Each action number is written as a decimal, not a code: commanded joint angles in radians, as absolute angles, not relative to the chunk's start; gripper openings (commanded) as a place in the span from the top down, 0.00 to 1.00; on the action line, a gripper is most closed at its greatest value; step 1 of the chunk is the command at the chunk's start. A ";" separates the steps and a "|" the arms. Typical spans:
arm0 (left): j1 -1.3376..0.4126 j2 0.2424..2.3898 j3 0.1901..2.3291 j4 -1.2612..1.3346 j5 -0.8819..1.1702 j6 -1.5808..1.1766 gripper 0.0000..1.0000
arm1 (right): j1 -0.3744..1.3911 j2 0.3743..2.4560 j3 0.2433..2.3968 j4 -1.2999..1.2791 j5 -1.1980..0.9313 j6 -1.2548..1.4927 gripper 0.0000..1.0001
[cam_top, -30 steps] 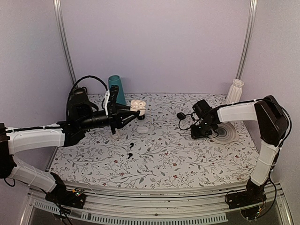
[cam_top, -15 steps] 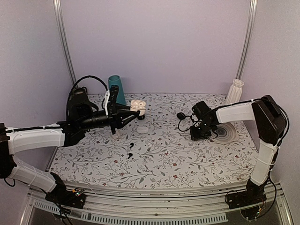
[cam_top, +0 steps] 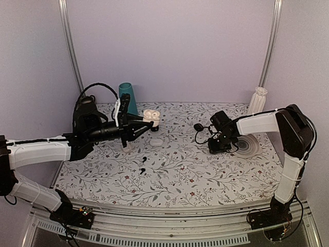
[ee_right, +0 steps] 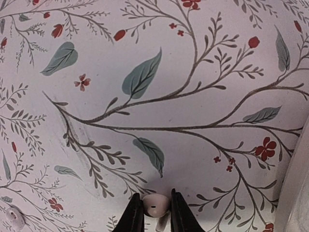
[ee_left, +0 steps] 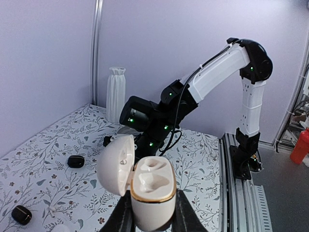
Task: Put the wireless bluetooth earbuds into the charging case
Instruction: Pick up the right earbud from the center of the board.
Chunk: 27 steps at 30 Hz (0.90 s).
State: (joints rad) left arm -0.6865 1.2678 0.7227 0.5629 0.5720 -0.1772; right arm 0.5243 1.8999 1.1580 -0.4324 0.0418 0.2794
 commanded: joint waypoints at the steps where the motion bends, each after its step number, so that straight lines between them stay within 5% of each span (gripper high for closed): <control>1: -0.678 1.268 0.735 0.586 0.577 -0.175 1.00 | 0.526 1.916 1.157 -0.416 0.026 0.297 0.85; 27: -0.709 1.376 0.687 0.768 0.478 -0.241 1.00 | 0.571 1.748 1.062 -0.273 0.033 0.375 0.91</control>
State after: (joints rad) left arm -0.6945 1.3415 0.6991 0.6651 0.5335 -0.2222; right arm 0.5568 1.8099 1.0824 -0.3382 0.0208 0.3485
